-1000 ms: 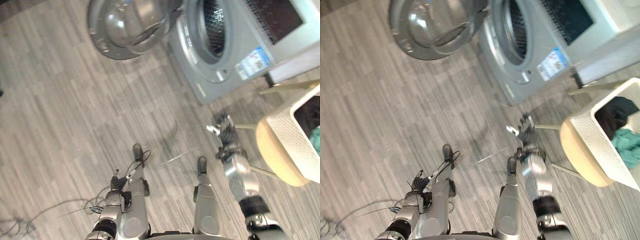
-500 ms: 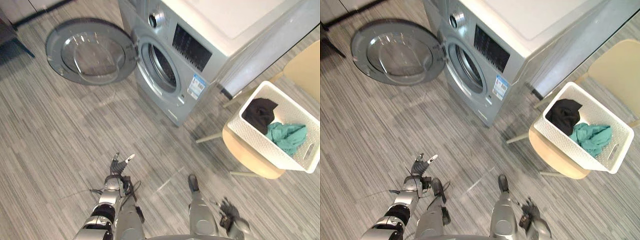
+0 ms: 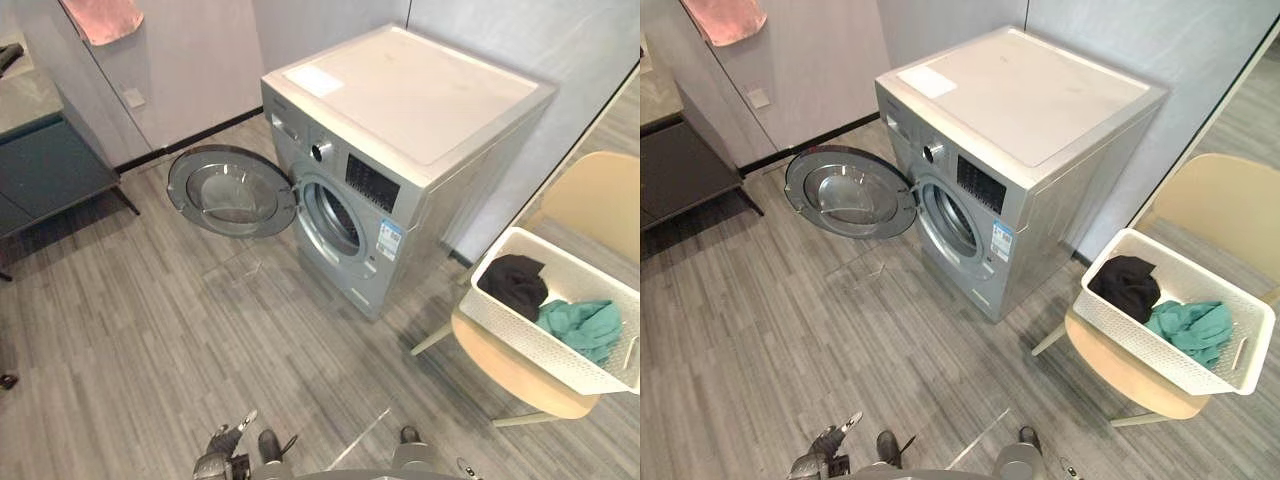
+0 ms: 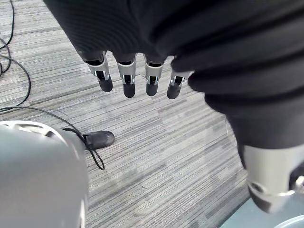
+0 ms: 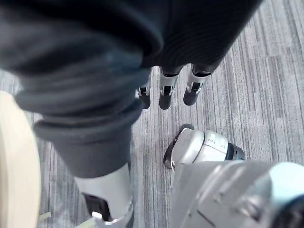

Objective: Pick up the laundry basket with both hands and put the clothes into the washing machine.

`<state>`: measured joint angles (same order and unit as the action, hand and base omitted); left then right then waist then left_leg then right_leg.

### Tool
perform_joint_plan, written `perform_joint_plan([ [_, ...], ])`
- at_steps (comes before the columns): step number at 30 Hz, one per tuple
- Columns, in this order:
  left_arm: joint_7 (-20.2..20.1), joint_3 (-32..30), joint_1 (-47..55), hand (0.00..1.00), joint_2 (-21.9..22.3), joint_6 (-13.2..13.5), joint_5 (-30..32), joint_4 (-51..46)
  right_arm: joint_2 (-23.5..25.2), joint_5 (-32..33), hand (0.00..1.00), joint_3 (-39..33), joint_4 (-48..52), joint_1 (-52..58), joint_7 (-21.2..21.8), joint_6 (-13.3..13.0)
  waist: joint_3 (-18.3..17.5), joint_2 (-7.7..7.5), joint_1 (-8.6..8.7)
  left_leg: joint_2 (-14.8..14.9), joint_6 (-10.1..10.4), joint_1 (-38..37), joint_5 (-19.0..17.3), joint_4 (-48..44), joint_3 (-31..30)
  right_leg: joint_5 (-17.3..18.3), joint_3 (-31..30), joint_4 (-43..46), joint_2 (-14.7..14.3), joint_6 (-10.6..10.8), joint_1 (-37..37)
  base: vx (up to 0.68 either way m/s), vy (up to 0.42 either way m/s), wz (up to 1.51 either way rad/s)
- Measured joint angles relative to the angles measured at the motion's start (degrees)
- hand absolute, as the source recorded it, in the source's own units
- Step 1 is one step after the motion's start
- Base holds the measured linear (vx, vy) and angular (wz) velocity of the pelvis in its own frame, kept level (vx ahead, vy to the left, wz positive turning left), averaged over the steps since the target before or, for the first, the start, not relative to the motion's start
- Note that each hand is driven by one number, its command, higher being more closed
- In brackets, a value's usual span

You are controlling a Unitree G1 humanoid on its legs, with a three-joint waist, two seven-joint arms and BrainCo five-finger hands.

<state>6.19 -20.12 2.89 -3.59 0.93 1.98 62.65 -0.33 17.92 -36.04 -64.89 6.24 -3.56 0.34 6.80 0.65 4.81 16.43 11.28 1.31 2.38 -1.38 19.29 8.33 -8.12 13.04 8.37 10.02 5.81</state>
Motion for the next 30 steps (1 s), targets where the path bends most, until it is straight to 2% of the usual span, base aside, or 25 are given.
perform_joint_plan([
  [1,0.1,-5.1,1.2,0.00,1.2,-0.7,-0.1,-1.1,0.2,0.2,0.00,3.8,1.0,0.4,0.0,0.0,-0.4,0.16,-1.14,3.3,-3.4,0.2,-2.7,-7.5,1.7,2.0,-2.3,3.6,-2.8,-2.4,1.0,0.00,-0.194,-1.01],
  [2,0.2,-7.0,1.4,0.00,1.3,-0.7,-0.5,-1.8,0.2,0.7,0.00,5.4,1.4,0.7,0.0,-0.2,-0.9,-0.92,-1.55,3.9,-8.6,2.9,-0.5,-15.0,1.0,2.8,-3.8,5.3,-3.0,-2.4,1.4,-0.01,-0.191,-0.92],
  [4,0.2,-8.2,1.2,0.00,3.1,-0.6,-3.4,-3.8,-0.1,2.0,0.00,7.1,2.8,1.5,-0.1,-0.5,-1.6,-1.68,-2.08,4.5,-13.7,7.2,3.8,-24.3,-2.2,3.0,-5.2,6.2,-2.8,-3.5,1.2,-0.03,-0.228,-0.54],
  [5,0.3,-9.3,1.0,0.00,5.7,0.3,-7.0,-6.5,-0.7,2.3,0.00,9.7,5.5,2.8,-0.1,-1.6,-1.6,-0.89,-3.06,5.0,-9.9,11.0,10.1,-33.0,-10.3,2.8,-7.0,7.5,-4.5,-4.7,0.6,-0.01,-0.200,-0.62],
  [6,0.2,-9.3,1.0,0.00,6.5,0.7,-7.8,-6.7,-1.1,2.3,0.00,10.4,6.0,2.6,-0.1,-1.8,-1.5,-0.18,-3.08,4.6,-8.9,12.0,9.3,-35.9,-12.6,3.0,-7.7,8.0,-5.0,-4.9,0.6,-0.01,-0.095,-0.84],
  [7,0.1,-9.3,1.0,0.00,7.9,1.2,-8.5,-6.9,-2.3,2.2,0.00,11.6,6.3,1.8,-0.3,-2.0,-1.0,1.67,-3.39,1.3,-5.1,13.2,1.5,-41.3,-15.0,3.4,-10.3,8.6,-5.3,-5.4,0.3,-0.02,0.034,-0.67],
  [8,0.1,-9.0,1.0,0.00,8.3,1.2,-8.5,-6.8,-2.6,2.2,0.00,12.4,6.3,1.5,-0.3,-1.9,-0.9,2.34,-3.57,-0.7,-4.8,13.1,-2.4,-42.0,-15.2,3.4,-11.3,8.7,-5.4,-5.4,0.3,-0.01,0.075,-0.82],
  [9,0.2,-7.9,1.2,0.00,8.4,1.2,-8.4,-6.8,-2.3,1.7,0.00,13.9,7.2,1.2,-1.0,-1.8,-0.9,3.11,-3.68,-4.5,-4.9,12.6,-8.6,-38.8,-15.1,3.4,-12.8,8.7,-6.2,-5.4,0.5,-0.01,0.119,-0.65],
  [11,0.2,-6.8,1.5,0.00,8.3,1.0,-7.8,-6.8,-2.4,1.0,0.00,17.1,8.9,0.2,-1.8,-1.6,-0.9,3.68,-4.25,-10.7,-4.7,11.3,-14.0,-28.7,-18.3,3.3,-16.0,8.7,-9.2,-5.5,2.2,-0.01,0.143,-1.11],
  [12,0.4,-7.1,2.1,0.00,8.2,0.9,-7.5,-6.4,-2.0,0.1,0.00,19.1,9.7,-0.7,-1.7,-1.8,-0.8,3.77,-5.90,-13.6,-6.2,10.5,-15.3,-27.4,-23.1,3.1,-20.9,8.2,-11.8,-5.9,2.9,0.03,0.217,-1.84],
  [13,0.5,-7.8,3.3,0.00,8.5,0.9,-7.3,-6.2,-1.8,-0.3,0.00,21.1,10.5,-1.4,-1.6,-2.0,-0.9,3.73,-6.16,-13.5,-7.4,10.2,-16.0,-26.4,-22.8,2.7,-25.0,6.2,-13.3,-5.5,1.5,0.03,0.162,-1.76],
  [14,0.5,-8.1,4.0,0.00,8.1,1.0,-7.0,-6.3,-1.3,-0.5,0.00,22.3,11.0,-1.6,-1.6,-2.1,-1.1,3.43,-6.37,-12.8,-7.5,9.8,-16.1,-25.7,-21.0,3.0,-27.0,7.3,-14.4,-4.2,1.9,0.06,0.137,-1.40],
  [15,0.4,-9.6,5.1,0.00,7.7,1.3,-6.4,-6.9,0.0,-0.6,0.00,24.2,11.7,-1.7,-1.5,-2.1,-2.2,0.90,-5.59,-12.3,-7.5,9.5,-16.0,-23.8,-16.9,4.1,-28.4,12.2,-15.1,-2.6,3.1,0.05,0.056,-1.06],
  [16,0.3,-10.2,4.4,0.00,7.6,1.9,-5.9,-7.3,1.1,-0.6,0.00,25.1,11.9,-1.5,-1.3,-2.3,-2.8,-0.52,-5.26,-12.5,-7.8,9.6,-15.8,-23.1,-14.1,4.6,-27.9,13.0,-14.3,-2.8,2.3,0.07,0.058,-0.94],
  [18,0.3,-9.0,3.2,0.00,7.9,1.8,-4.6,-7.0,0.9,-0.7,0.00,25.4,11.7,-1.4,-0.9,-2.2,-3.0,-0.06,-5.96,-12.4,-7.8,9.7,-15.8,-23.0,-11.1,5.9,-27.5,10.4,-13.2,-4.6,2.3,0.04,0.031,-0.80],
  [19,0.4,-8.1,3.1,0.00,7.9,1.8,-4.0,-6.9,1.0,-0.6,0.00,25.4,12.4,-1.3,0.1,-2.2,-3.7,0.01,-5.15,-12.6,-7.9,9.7,-15.9,-22.7,-10.4,5.9,-28.1,10.0,-13.0,-4.7,2.4,0.04,0.039,-0.52],
  [22,0.3,-4.4,2.2,0.00,7.8,1.8,-3.5,-7.2,0.4,-0.6,0.00,24.5,12.2,-0.5,0.9,-2.0,-3.8,0.07,-5.46,-12.9,-8.1,7.1,-15.9,-20.7,-8.2,4.5,-29.4,8.9,-12.6,-4.4,2.6,0.11,0.049,-0.42],
  [23,0.4,-3.9,2.1,0.00,7.8,1.8,-3.5,-7.5,0.5,-0.6,0.00,23.7,12.0,-0.5,1.0,-1.9,-3.6,-0.26,-5.64,-12.4,-8.0,5.9,-15.9,-19.6,-6.1,3.9,-28.0,11.9,-13.6,-3.9,4.4,0.10,-0.015,-1.15],
  [24,0.4,-2.8,2.1,0.00,7.6,1.8,-3.4,-7.9,0.7,-0.7,0.00,22.9,12.1,-0.6,1.1,-2.0,-3.5,-0.59,-5.72,-11.3,-8.3,4.3,-15.7,-18.6,-2.7,2.4,-22.7,17.3,-14.7,-2.1,8.1,0.05,-0.049,-1.22],
  [25,0.4,-2.1,1.9,0.00,7.6,1.8,-3.4,-8.1,1.0,-0.7,0.00,22.2,12.2,-0.6,1.2,-2.0,-3.3,-0.70,-5.65,-10.6,-8.3,3.5,-15.7,-18.4,-1.2,1.5,-19.0,19.3,-14.7,-1.8,9.8,0.06,-0.067,-1.36],
  [26,0.4,-0.4,0.9,0.00,7.6,1.8,-3.4,-8.1,0.9,-0.7,0.00,20.3,12.1,-0.6,1.2,-2.0,-2.9,-0.04,-5.60,-8.8,-8.6,1.5,-15.9,-18.1,1.6,0.6,-10.5,22.5,-13.9,-2.4,11.8,0.06,-0.070,-1.05],
  [27,0.3,1.6,-0.2,0.00,7.7,1.7,-3.3,-8.0,0.8,-0.9,0.00,18.4,11.4,-0.2,1.1,-1.8,-2.4,-0.81,-5.43,-8.4,-8.4,-0.6,-15.7,-16.6,3.5,1.7,-1.6,26.9,-10.7,-5.8,13.4,0.07,-0.110,-0.86],
  [28,0.3,2.6,-0.8,0.00,7.8,1.7,-3.3,-8.0,0.7,-1.2,0.00,17.6,10.6,0.1,1.1,-1.5,-2.4,-1.44,-5.42,-8.1,-8.1,-1.8,-15.6,-15.6,4.4,2.4,2.5,28.5,-8.7,-7.1,13.8,0.16,-0.156,-0.74],
  [29,0.1,3.4,-2.3,0.00,8.4,1.8,-3.3,-6.8,1.2,-1.2,0.00,14.5,8.6,1.0,1.2,-1.1,-2.2,-2.00,-5.69,-6.9,-7.1,-4.9,-14.9,-13.1,6.0,3.6,8.8,28.9,-4.9,-8.7,13.6,0.19,-0.166,-0.65],
  [30,0.1,3.7,-2.6,0.00,8.5,1.8,-3.3,-6.1,1.2,-1.3,0.00,13.3,8.0,1.0,1.1,-1.1,-2.2,-1.98,-5.52,-6.4,-6.5,-6.1,-14.6,-12.0,6.8,3.7,10.1,28.1,-3.7,-8.8,13.5,0.29,-0.224,-0.92],
])
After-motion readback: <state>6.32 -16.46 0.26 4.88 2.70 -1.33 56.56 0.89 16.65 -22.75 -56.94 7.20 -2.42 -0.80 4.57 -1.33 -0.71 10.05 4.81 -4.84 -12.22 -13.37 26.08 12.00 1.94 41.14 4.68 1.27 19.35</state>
